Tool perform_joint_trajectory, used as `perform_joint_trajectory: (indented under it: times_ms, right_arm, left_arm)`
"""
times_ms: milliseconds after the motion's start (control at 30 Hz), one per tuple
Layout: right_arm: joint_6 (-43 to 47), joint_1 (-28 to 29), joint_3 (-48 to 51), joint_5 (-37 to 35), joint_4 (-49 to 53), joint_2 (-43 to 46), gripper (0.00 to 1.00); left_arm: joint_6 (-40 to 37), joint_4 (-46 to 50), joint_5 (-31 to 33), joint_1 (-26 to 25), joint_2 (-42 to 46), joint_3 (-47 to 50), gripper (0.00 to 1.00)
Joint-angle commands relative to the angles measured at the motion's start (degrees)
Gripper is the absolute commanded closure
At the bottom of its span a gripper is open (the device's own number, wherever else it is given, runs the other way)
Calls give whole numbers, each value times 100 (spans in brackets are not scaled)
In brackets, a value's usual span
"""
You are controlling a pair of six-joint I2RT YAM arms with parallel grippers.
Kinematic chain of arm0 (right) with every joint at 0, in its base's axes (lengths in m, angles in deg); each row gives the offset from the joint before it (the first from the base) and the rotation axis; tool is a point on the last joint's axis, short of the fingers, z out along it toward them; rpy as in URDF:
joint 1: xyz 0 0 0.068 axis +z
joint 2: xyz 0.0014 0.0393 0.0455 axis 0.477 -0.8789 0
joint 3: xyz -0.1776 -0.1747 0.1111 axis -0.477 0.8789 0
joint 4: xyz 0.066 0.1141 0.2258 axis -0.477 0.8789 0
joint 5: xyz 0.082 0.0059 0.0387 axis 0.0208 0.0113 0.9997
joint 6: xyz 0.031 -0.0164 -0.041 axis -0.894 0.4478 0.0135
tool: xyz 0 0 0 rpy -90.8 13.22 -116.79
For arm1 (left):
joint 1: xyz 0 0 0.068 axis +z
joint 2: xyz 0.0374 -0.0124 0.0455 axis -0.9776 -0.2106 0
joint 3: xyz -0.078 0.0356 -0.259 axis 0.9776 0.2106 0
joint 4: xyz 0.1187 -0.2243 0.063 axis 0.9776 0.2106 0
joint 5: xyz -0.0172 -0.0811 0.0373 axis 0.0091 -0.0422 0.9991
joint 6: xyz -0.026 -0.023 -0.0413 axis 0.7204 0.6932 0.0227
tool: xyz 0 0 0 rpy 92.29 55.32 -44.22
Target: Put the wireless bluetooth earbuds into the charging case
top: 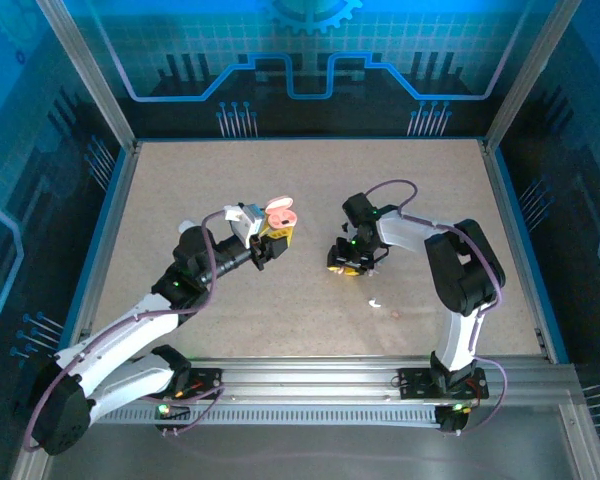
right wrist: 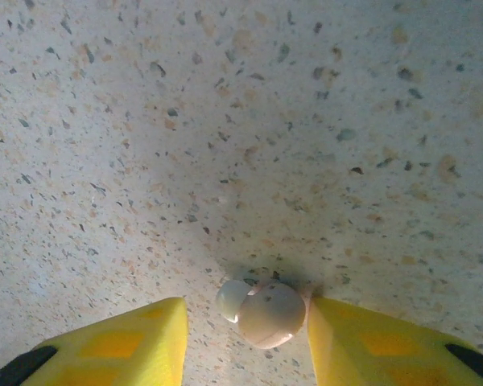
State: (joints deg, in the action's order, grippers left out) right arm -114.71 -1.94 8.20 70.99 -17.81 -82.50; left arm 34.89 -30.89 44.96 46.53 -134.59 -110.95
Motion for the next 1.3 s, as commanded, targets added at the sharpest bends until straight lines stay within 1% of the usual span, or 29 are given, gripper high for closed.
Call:
perform_joint_trajectory:
  times_ms: [0,267,400,633,1267]
  right_arm:
    - [22,44,-124,294,-184,-204,57]
    - [35,83,-159,315,-237,-185,63]
    - [46,96,-172,360,-264,-212,63]
    - [124,217,-351,490,-251,-280,61]
    - [303,543,-986,542,22,-645,60]
  left_arm:
    - [-50,-147,-11,-41,13,-152,56]
    - [-10,-165,-52,-38,-57,-205,56]
    - [3,-154,-61,-35,-57,-204,56]
    - [11,-152,-43,-38,-31,-196,56]
    - [-15,-126,-2,-44,48,-144,56]
